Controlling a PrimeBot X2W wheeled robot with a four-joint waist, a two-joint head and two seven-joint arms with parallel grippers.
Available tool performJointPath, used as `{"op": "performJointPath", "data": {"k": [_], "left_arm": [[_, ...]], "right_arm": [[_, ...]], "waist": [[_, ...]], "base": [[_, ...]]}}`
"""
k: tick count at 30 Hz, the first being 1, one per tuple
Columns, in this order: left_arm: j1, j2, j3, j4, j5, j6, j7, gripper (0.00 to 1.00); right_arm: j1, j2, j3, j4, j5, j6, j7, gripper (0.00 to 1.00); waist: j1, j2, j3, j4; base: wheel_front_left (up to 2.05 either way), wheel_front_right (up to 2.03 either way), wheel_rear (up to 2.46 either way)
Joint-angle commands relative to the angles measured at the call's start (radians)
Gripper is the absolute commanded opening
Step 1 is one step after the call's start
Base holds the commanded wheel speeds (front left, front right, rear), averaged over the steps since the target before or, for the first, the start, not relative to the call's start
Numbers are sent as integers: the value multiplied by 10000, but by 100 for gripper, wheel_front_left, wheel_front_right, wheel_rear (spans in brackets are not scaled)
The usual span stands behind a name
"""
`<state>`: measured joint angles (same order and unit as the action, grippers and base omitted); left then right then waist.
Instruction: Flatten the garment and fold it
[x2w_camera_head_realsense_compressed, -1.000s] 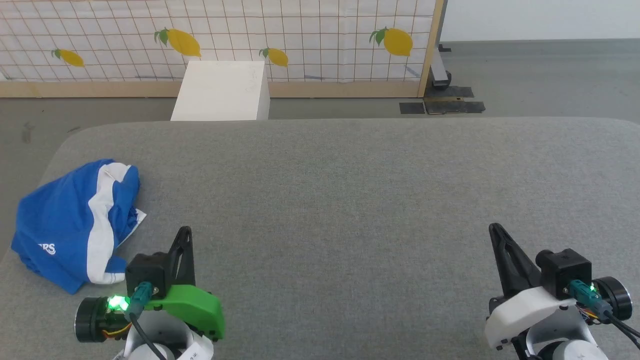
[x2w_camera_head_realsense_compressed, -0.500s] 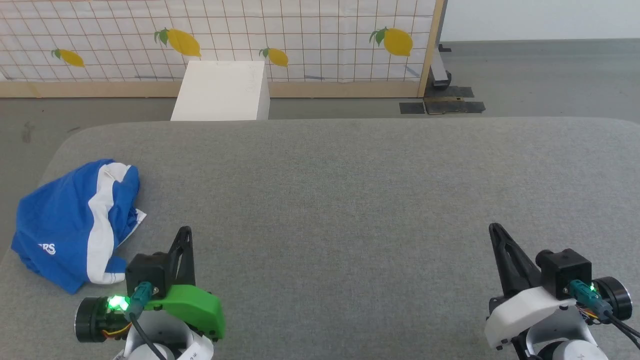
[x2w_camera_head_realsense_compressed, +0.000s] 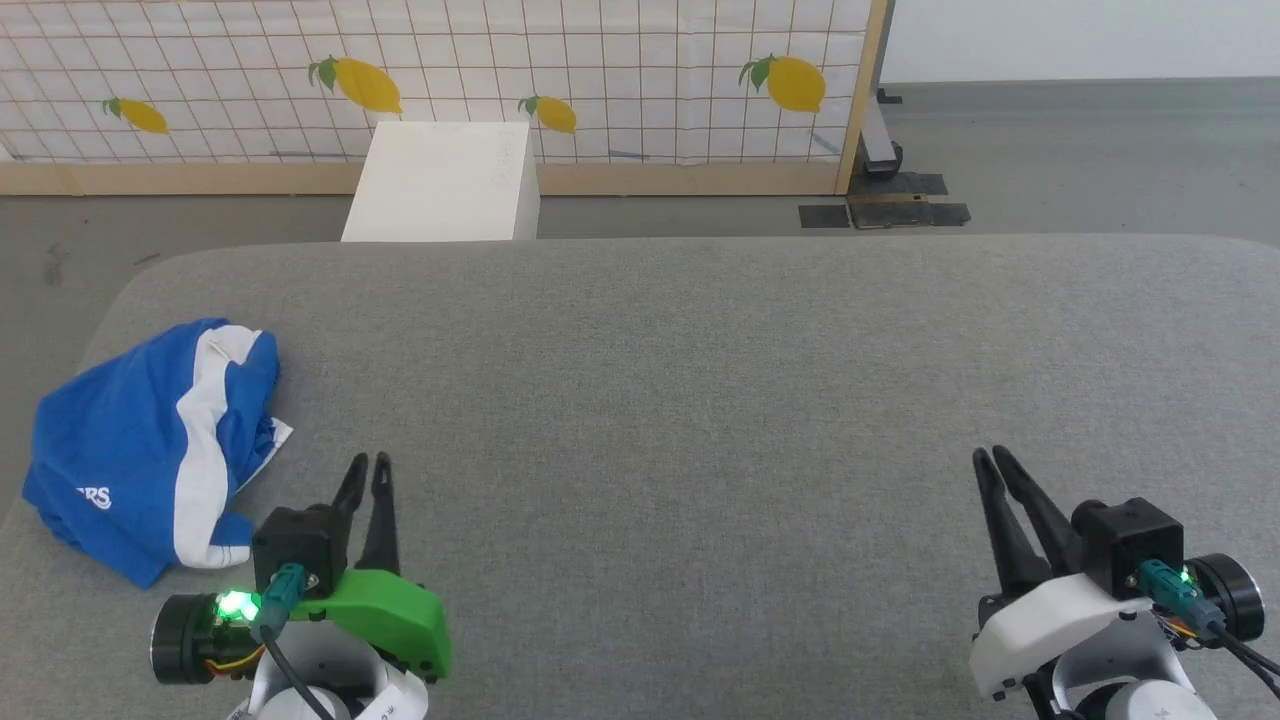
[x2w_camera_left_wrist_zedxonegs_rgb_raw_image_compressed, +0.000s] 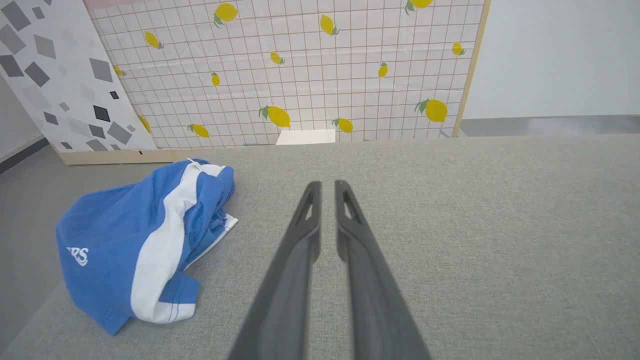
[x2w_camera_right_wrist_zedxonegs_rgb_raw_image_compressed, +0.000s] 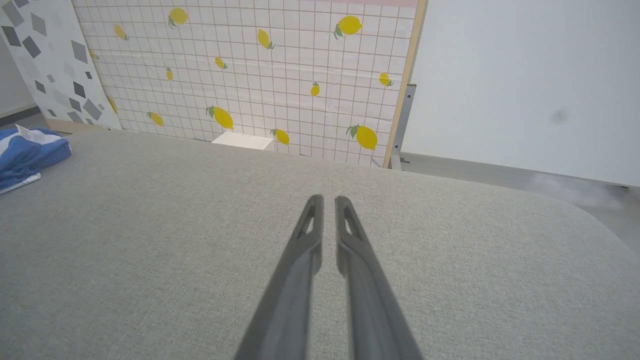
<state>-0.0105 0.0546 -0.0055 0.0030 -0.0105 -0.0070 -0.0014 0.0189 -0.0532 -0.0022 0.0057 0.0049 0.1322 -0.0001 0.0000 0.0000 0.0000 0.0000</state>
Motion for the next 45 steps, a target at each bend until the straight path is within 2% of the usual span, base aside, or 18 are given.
{"op": "performJointPath", "data": {"k": [1,45], "left_arm": [[-1,0,-8,0,-1,-2,-1,100],[-296,-16,-566,627,-940,122,-962,100]], "right_arm": [[0,-2,0,2,0,0,-1,100],[-185,10,-341,278,281,-4,-967,100]], "waist": [[0,0,0,0],[0,0,-78,38]], "base": [[0,0,0],[0,0,0]]}}
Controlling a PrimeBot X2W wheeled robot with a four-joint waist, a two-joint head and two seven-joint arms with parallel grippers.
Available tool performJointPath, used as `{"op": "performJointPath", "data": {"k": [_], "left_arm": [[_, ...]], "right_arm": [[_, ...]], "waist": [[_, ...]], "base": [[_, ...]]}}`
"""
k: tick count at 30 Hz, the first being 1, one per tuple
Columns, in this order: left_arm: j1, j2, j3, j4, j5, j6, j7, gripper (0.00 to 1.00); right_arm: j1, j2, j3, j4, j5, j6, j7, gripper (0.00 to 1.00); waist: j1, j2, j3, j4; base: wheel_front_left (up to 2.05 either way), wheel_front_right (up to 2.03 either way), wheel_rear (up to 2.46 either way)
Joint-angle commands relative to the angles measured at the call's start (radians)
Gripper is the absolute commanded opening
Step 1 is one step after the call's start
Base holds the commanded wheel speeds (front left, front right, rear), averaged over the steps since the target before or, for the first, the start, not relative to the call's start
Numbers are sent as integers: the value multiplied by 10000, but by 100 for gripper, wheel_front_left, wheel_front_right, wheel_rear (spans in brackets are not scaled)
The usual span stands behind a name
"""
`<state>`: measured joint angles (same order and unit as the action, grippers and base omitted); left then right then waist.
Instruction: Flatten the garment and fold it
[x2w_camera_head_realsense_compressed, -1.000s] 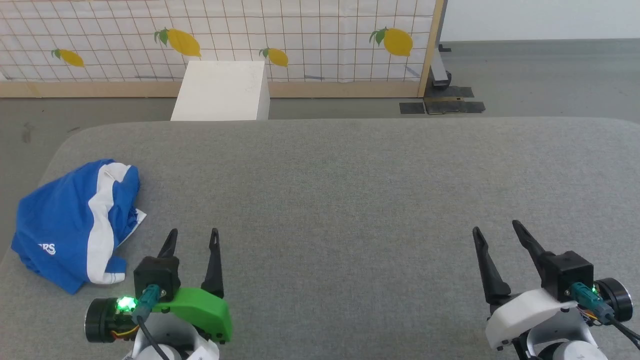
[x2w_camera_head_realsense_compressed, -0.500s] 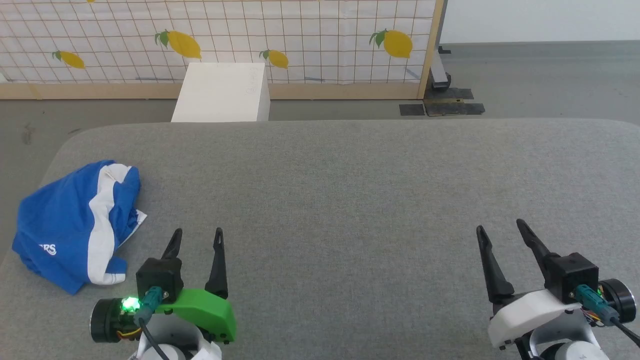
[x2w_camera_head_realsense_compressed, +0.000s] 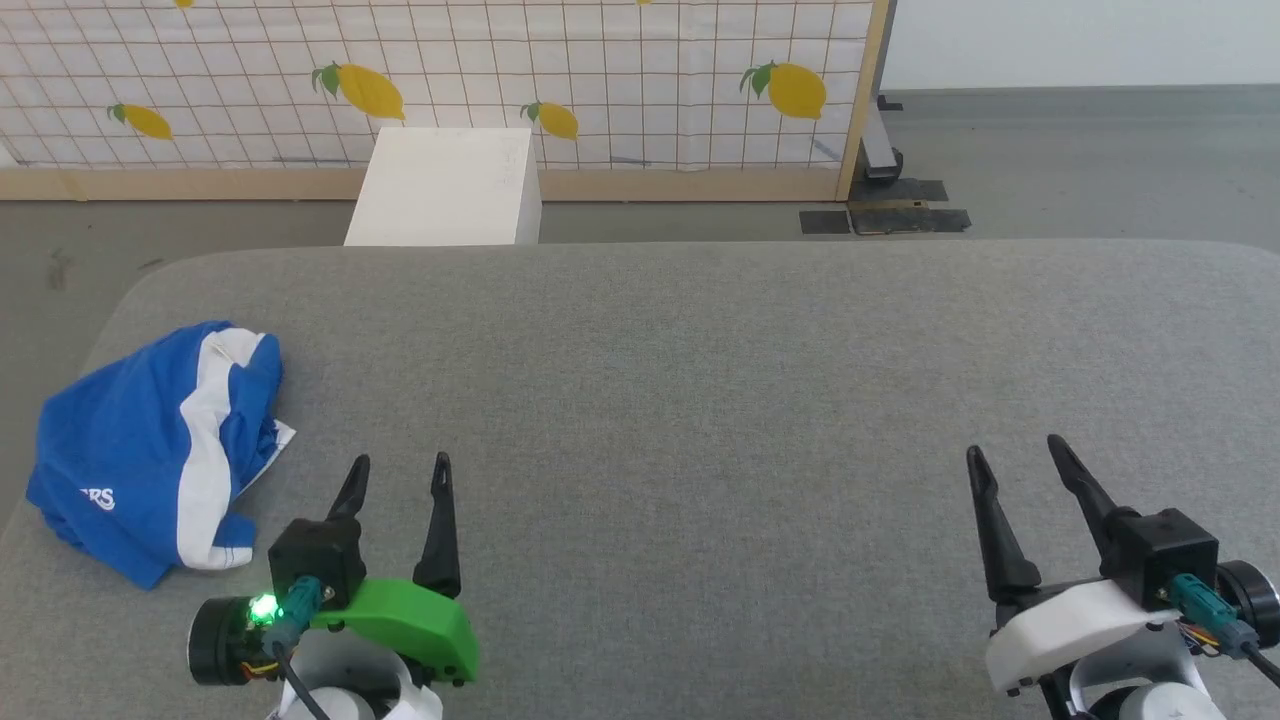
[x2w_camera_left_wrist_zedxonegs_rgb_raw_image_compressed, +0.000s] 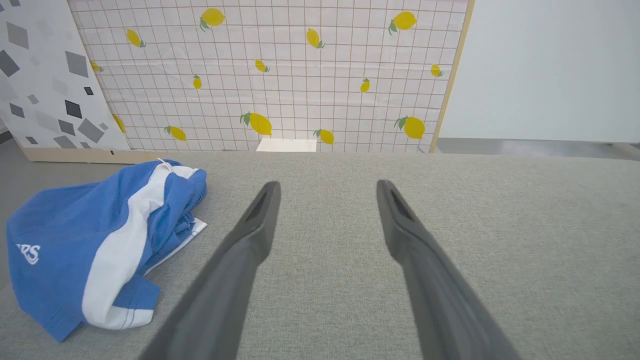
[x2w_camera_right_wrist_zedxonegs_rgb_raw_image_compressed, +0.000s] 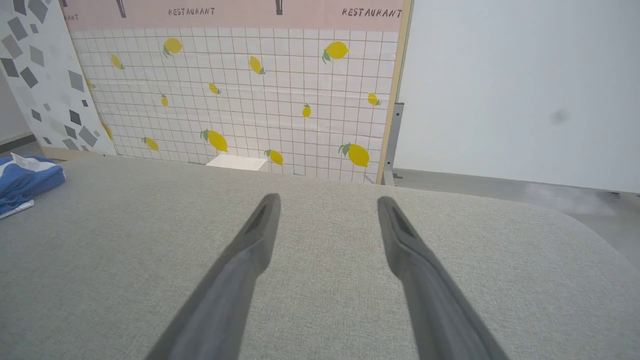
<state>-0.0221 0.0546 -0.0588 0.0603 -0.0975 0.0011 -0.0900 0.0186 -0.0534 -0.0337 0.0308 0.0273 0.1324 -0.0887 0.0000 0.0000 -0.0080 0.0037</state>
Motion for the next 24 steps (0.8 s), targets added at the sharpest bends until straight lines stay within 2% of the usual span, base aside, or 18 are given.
{"op": "performJointPath", "data": {"k": [1,24], "left_arm": [[-188,-16,-42,66,-97,44,-99,100],[-318,-24,-200,404,-526,139,-567,100]], "right_arm": [[-187,12,-42,30,73,-6,-104,100],[-256,18,-260,171,305,-10,-575,100]], "waist": [[0,0,4,3],[0,0,-66,21]], "base": [[0,0,0],[0,0,0]]}}
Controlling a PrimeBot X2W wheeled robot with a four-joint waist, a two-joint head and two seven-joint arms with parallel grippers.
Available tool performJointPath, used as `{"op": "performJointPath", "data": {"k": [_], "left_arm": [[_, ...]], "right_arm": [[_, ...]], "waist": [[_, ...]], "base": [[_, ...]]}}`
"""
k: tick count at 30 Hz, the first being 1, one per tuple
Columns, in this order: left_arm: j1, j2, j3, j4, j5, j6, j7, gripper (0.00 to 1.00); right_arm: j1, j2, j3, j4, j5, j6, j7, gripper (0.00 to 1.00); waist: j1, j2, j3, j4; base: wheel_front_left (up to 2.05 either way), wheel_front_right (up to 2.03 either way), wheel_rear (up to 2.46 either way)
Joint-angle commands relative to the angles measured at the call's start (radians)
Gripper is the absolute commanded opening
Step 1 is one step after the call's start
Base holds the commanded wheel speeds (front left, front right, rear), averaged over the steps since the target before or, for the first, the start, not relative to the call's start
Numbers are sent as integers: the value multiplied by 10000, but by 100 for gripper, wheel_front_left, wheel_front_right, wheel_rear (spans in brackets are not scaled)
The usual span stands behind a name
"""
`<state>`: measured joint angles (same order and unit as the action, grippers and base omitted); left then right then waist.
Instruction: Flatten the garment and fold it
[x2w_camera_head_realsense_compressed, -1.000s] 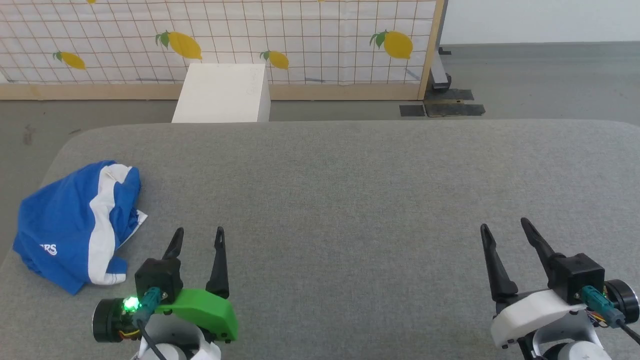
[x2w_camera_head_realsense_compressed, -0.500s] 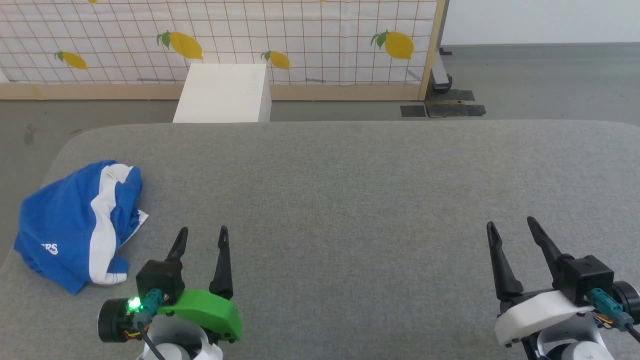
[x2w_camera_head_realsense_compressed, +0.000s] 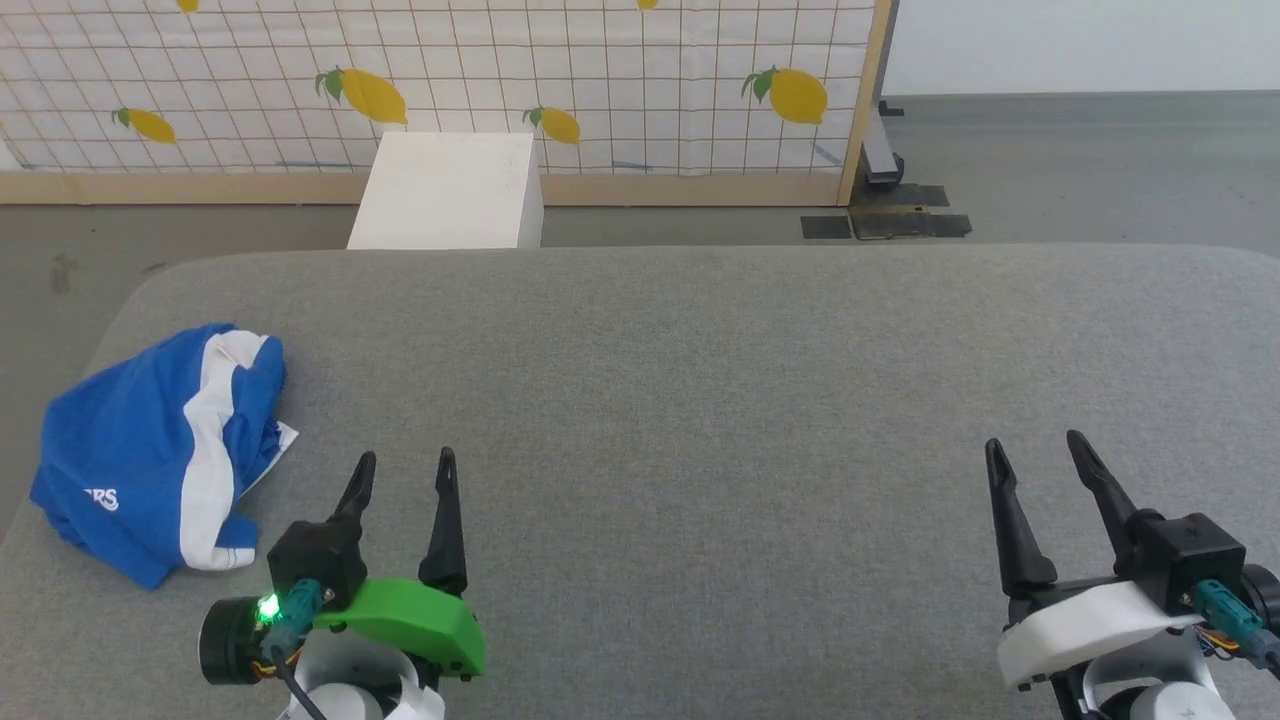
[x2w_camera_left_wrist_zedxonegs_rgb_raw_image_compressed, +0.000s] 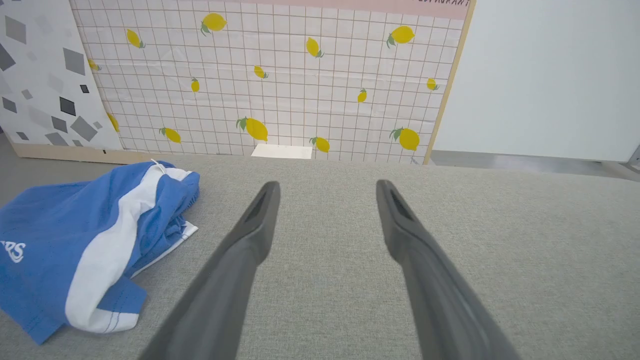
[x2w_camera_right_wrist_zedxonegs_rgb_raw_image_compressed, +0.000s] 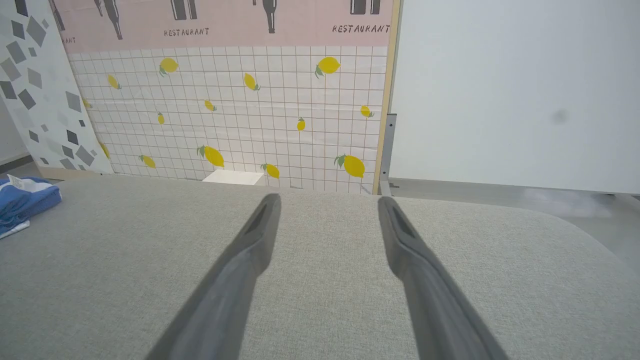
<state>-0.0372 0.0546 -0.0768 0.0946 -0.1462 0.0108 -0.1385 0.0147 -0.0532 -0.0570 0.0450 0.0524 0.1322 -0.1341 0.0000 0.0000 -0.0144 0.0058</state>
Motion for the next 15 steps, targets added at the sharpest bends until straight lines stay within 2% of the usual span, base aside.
{"op": "performJointPath", "data": {"k": [1,15], "left_arm": [[-170,-24,-21,79,-60,43,-105,100],[-237,-29,-152,317,-339,101,-391,100]], "right_arm": [[-218,16,-35,39,69,-8,-143,100],[-263,20,-168,124,198,-10,-431,100]], "waist": [[0,0,-8,-1],[0,0,0,13]], "base": [[0,0,0],[0,0,0]]}}
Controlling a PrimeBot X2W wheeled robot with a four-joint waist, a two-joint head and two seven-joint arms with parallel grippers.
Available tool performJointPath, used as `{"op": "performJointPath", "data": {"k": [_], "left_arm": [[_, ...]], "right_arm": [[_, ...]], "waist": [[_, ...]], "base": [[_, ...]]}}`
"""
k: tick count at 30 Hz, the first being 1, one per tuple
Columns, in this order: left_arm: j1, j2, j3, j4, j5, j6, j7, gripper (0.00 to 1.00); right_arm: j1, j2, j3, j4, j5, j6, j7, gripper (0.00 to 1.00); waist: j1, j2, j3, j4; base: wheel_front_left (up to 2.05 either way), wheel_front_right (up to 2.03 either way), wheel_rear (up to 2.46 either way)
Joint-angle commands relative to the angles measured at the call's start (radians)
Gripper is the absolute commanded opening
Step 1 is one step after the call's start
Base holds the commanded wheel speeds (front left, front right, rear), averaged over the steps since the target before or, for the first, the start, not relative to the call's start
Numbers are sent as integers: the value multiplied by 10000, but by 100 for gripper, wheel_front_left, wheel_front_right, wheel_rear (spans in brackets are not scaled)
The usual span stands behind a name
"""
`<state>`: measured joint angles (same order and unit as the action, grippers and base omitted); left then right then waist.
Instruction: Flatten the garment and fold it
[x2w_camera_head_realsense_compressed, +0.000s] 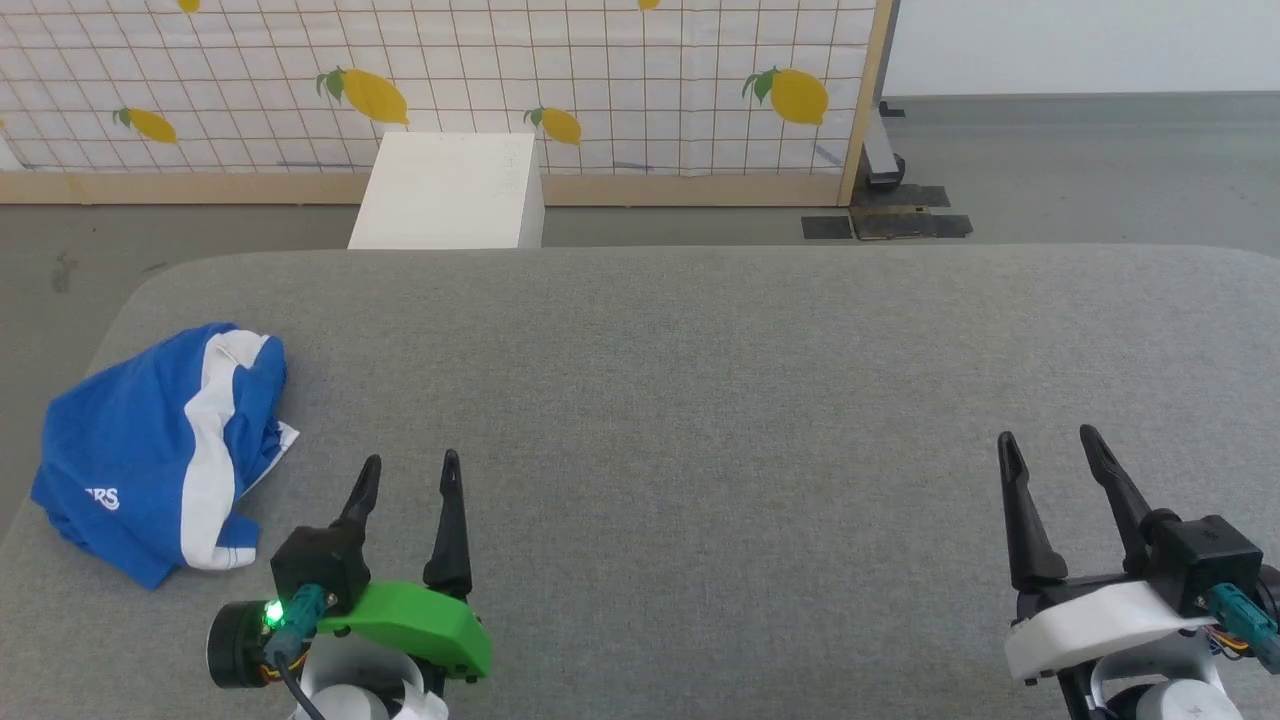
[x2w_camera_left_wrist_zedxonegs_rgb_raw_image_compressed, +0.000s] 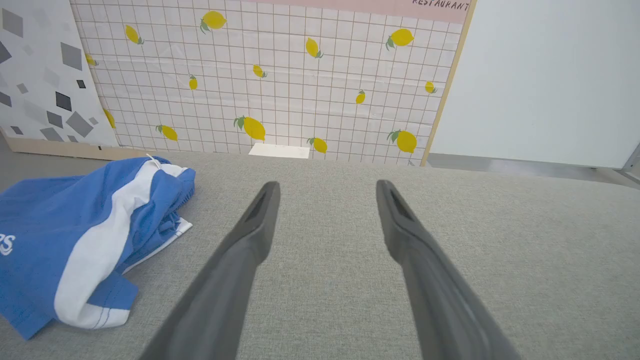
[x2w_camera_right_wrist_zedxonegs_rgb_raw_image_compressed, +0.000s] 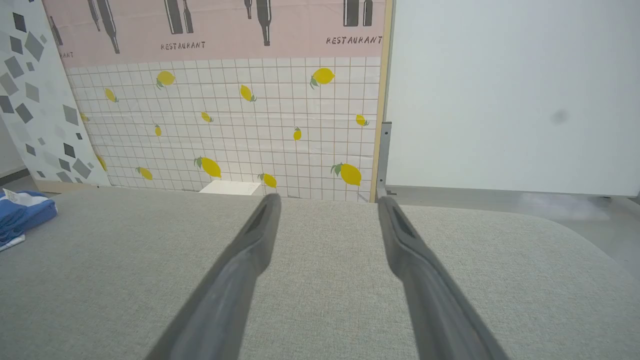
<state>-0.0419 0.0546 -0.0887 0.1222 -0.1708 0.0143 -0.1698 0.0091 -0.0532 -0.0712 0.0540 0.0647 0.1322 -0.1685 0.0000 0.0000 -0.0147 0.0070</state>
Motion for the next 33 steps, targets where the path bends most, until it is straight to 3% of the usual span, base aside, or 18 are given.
{"op": "performJointPath", "data": {"k": [1,33], "left_arm": [[-198,-30,-43,54,-109,72,-102,100],[-433,-41,-276,602,-430,215,-757,100]], "right_arm": [[-212,20,-34,38,87,-10,-111,100],[-372,28,-268,315,225,-14,-770,100]], "waist": [[0,0,7,2],[0,0,-8,68]], "base": [[0,0,0],[0,0,0]]}}
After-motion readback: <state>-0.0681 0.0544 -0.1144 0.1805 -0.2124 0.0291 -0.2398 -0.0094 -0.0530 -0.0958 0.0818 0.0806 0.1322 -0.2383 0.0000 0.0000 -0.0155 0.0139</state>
